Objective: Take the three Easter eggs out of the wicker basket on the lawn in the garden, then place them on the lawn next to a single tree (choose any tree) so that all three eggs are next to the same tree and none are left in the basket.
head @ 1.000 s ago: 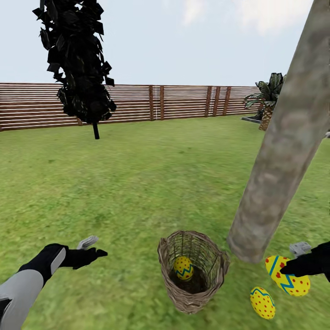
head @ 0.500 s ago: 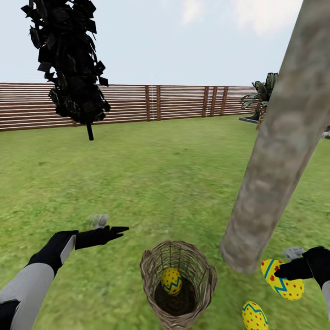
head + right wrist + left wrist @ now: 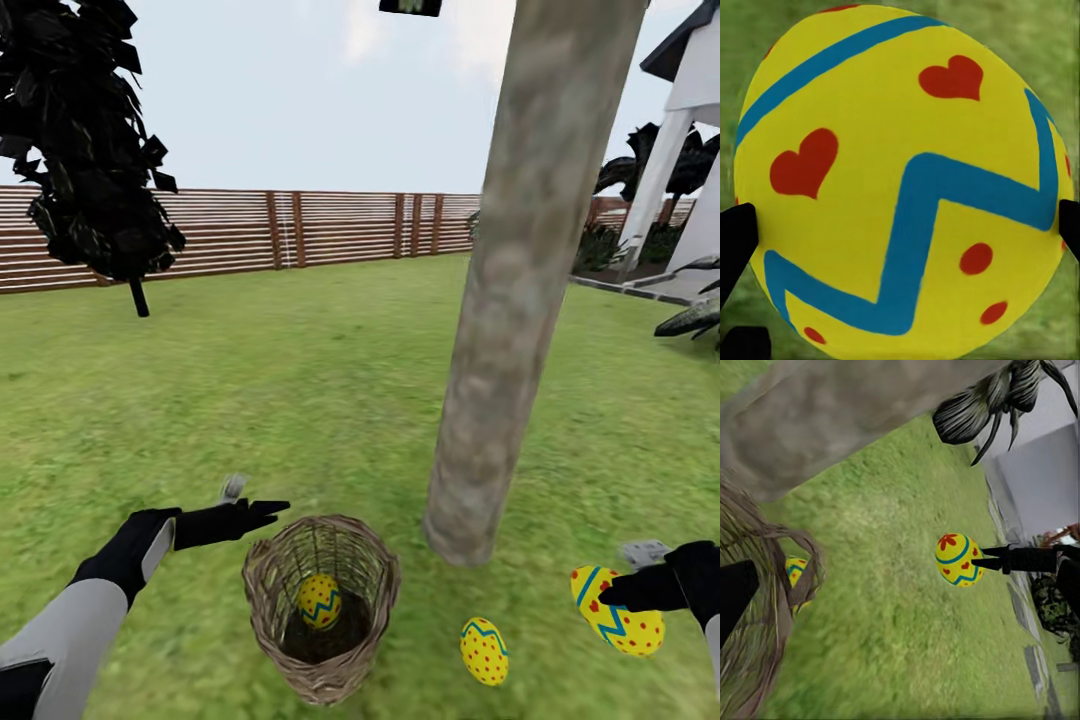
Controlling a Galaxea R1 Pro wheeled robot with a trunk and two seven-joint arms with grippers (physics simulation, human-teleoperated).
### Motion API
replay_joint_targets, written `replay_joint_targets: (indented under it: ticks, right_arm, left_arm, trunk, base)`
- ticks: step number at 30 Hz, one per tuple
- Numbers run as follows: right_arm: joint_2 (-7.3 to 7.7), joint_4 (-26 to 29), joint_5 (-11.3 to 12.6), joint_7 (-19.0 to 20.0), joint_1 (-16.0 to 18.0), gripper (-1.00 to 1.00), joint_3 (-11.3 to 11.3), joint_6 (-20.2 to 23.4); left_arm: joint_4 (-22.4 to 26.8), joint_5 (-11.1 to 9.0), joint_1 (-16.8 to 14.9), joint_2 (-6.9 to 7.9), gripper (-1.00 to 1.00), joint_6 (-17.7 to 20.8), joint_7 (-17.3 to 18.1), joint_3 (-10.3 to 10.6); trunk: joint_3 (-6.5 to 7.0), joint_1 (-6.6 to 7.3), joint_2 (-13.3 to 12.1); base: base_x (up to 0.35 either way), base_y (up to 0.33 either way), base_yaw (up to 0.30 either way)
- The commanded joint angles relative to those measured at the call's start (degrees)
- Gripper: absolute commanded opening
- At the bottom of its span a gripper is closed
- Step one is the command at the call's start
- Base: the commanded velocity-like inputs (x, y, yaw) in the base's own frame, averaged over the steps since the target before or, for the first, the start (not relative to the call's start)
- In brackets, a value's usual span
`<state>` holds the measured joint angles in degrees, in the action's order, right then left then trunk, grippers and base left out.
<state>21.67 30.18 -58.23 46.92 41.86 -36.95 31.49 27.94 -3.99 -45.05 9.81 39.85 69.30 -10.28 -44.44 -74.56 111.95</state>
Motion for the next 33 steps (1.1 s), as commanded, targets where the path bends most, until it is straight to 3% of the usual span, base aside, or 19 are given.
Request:
replay_joint_targets:
  ticks: [1, 4, 6, 9, 12, 14, 17, 20, 22, 26, 28, 31, 33]
  right_arm:
    - [-0.05, 0.05, -0.39, 0.37, 0.06, -1.0, -0.31, -0.01]
    - [-0.07, -0.02, -0.32, 0.31, 0.06, -1.0, -0.32, -0.29]
    - [-0.65, -0.43, -0.34, 0.05, 0.06, -1.0, -0.32, -0.37]
    - [-4.27, -1.71, -0.41, -5.8, 0.06, -1.0, -0.32, -1.43]
    - [-7.71, -4.03, -0.29, -14.31, 0.06, -1.0, -0.35, -7.04]
    - [-8.68, -5.34, -0.23, -15.77, 0.06, -1.0, -0.38, -9.11]
    - [-9.17, -5.91, 0.87, -16.95, 0.06, -1.0, -1.71, -10.17]
    - [-9.18, -10.03, 7.18, -22.95, 0.06, -1.0, -3.66, -15.94]
    - [-9.19, -12.38, 7.99, -26.04, 0.06, -1.0, -3.77, -17.9]
    - [-9.19, -13.25, 8.21, -26.94, 0.06, -1.0, -3.83, -18.53]
    - [-9.19, -13.3, 8.22, -26.96, 0.06, -1.0, -3.83, -18.56]
    - [-9.2, -13.31, 8.22, -26.97, 0.06, -1.0, -3.83, -18.62]
    - [-9.2, -13.31, 8.22, -26.97, 0.06, -1.0, -3.83, -19.03]
  left_arm:
    - [-0.04, -0.09, -0.04, -0.03, 1.0, 0.47, 0.05, -0.08]
    - [-0.12, -0.11, -0.04, -0.1, 1.0, 0.46, -0.15, -0.09]
    - [-0.14, 0.04, -0.04, -1.09, 1.0, 0.46, -0.43, -0.09]
    - [-1.56, 0.17, 0.1, -2.2, 1.0, 0.41, -0.92, -0.09]
    - [-2.79, 0.1, 0.14, -2.41, 1.0, 0.39, -2.17, -0.09]
    - [-2.85, 0.0, 0.14, -2.42, 1.0, 0.37, -2.35, -0.09]
    - [-2.77, -0.12, 0.14, -2.25, 1.0, 0.32, -2.11, -0.15]
    - [-2.79, -0.21, 0.13, -2.27, 1.0, 0.33, -1.99, -0.17]
    - [-2.8, -0.29, 0.13, -2.38, 1.0, 0.39, -1.98, -0.14]
    - [-2.73, -0.39, 0.13, -2.51, 1.0, 0.45, -1.97, -0.16]
    - [-2.31, -0.41, 0.14, -4.33, 1.0, 0.53, -1.93, -0.17]
    - [-1.34, -0.33, 0.09, -9.82, 1.0, 0.51, -2.15, -0.17]
    - [-1.14, -0.27, 0.1, -11.61, 1.0, 0.46, -2.22, -0.17]
  trunk:
    - [-0.01, 0.01, 0.03]
    - [0.11, 0.01, 0.03]
    - [0.13, 0.01, 0.03]
    - [0.13, 0.01, 0.03]
    - [0.13, 0.01, 0.03]
    - [0.13, 0.01, 0.03]
    - [0.13, 0.01, 0.03]
    - [0.13, 0.01, 0.03]
    - [0.13, 0.01, 0.03]
    - [-0.4, -0.65, 1.23]
    - [-0.76, -1.09, 2.03]
    - [-1.3, -1.75, 3.24]
    - [-1.66, -2.19, 4.04]
  base:
    - [0.037, -0.33, -0.261]
    - [0.135, -0.32, -0.194]
    - [0.152, -0.314, -0.043]
    - [0.095, -0.319, -0.005]
    - [0.016, -0.301, 0.0]
    - [0.002, -0.093, 0.0]
    - [0.0, -0.012, 0.0]
    - [0.0, -0.001, 0.0]
    - [0.0, 0.0, 0.0]
    - [0.0, 0.0, 0.0]
    - [0.0, 0.0, 0.0]
    - [0.0, 0.0, 0.0]
    - [0.0, 0.0, 0.0]
